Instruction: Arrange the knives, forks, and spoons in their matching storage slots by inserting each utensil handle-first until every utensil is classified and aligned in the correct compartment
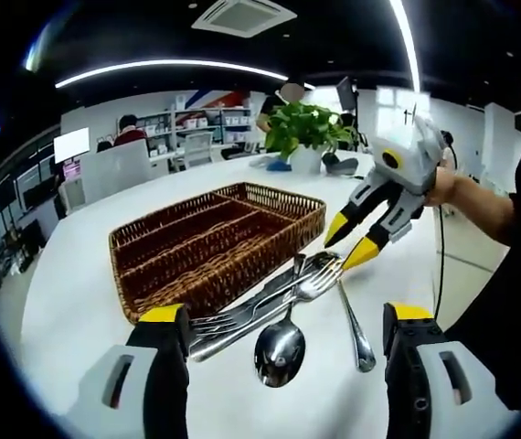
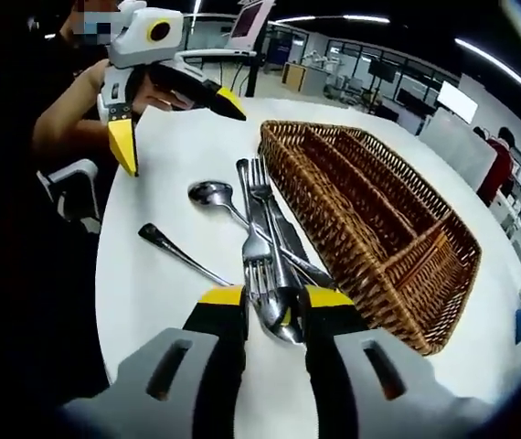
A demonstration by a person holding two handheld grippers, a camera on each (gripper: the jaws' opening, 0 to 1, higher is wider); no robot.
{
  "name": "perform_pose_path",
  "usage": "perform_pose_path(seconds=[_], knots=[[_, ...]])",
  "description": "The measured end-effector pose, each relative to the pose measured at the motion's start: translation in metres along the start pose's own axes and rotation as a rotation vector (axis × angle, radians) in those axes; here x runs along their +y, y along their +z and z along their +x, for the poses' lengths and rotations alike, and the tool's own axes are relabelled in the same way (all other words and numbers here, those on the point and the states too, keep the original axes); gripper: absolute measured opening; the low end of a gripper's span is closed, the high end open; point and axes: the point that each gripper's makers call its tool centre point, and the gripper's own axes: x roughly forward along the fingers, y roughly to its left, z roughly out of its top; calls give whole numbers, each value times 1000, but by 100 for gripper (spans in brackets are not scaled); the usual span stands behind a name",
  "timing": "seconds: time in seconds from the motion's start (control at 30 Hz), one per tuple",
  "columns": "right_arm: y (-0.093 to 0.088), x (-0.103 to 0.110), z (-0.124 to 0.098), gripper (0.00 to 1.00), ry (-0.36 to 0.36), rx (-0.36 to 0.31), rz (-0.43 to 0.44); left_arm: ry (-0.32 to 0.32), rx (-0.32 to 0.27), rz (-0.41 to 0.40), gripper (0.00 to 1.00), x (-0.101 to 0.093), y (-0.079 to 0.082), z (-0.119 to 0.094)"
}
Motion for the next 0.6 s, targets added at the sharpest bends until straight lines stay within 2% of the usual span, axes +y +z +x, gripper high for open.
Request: perform_pose_path(seconds=[0.23, 0.6], knots=[[-6, 0, -2, 29, -26, -5, 14, -17, 15, 10, 89, -10, -3, 4], [-29, -10, 8, 35, -34, 30, 4, -31, 12, 7, 89, -19, -4, 5]])
